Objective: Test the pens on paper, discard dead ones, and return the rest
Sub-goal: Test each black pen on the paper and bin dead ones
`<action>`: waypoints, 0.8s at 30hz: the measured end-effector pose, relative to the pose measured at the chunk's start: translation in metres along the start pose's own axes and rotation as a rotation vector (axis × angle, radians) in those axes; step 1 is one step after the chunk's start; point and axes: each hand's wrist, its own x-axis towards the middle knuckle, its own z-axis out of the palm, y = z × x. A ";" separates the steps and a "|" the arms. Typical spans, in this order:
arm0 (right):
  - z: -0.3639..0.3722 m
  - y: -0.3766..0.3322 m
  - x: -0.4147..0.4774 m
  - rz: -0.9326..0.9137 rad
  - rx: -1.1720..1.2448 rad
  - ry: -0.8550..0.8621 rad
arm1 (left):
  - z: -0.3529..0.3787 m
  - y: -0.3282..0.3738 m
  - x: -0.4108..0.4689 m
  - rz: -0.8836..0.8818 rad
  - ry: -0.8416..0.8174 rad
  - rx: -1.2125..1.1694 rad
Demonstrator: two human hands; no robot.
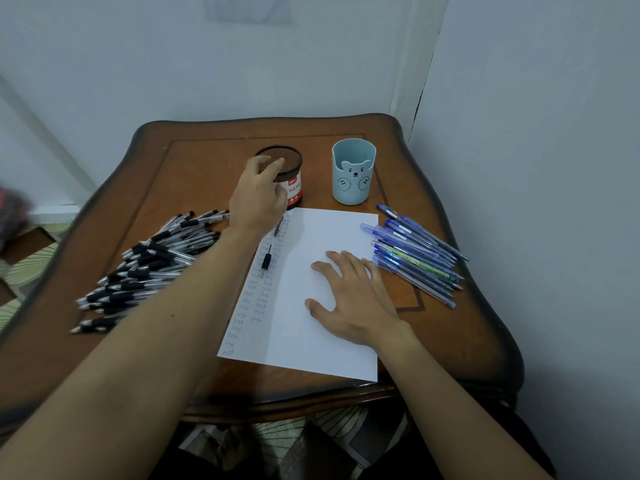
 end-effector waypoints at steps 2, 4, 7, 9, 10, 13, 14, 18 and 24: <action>0.000 0.000 0.001 0.001 -0.001 0.002 | -0.003 -0.001 -0.008 0.049 0.104 -0.005; 0.000 0.000 0.001 -0.001 -0.006 0.002 | -0.005 -0.003 -0.018 0.048 0.117 -0.025; 0.000 0.000 0.001 0.003 -0.013 -0.001 | -0.004 -0.012 -0.033 -0.068 -0.043 -0.012; 0.001 -0.001 0.001 0.006 -0.015 0.001 | -0.004 -0.017 -0.043 -0.178 -0.182 0.065; 0.001 -0.001 0.001 0.005 -0.013 0.005 | -0.005 -0.017 -0.047 -0.221 -0.243 0.104; 0.000 0.000 0.001 0.005 -0.007 0.024 | -0.010 -0.016 -0.052 -0.308 -0.370 0.154; 0.000 0.000 0.001 0.004 -0.006 0.023 | -0.011 -0.016 -0.051 -0.326 -0.382 0.168; 0.001 -0.001 0.001 0.000 0.001 0.018 | -0.014 -0.020 -0.042 -0.411 -0.284 0.175; 0.002 0.001 0.003 -0.001 -0.003 0.007 | 0.001 -0.030 -0.009 -0.503 -0.163 0.147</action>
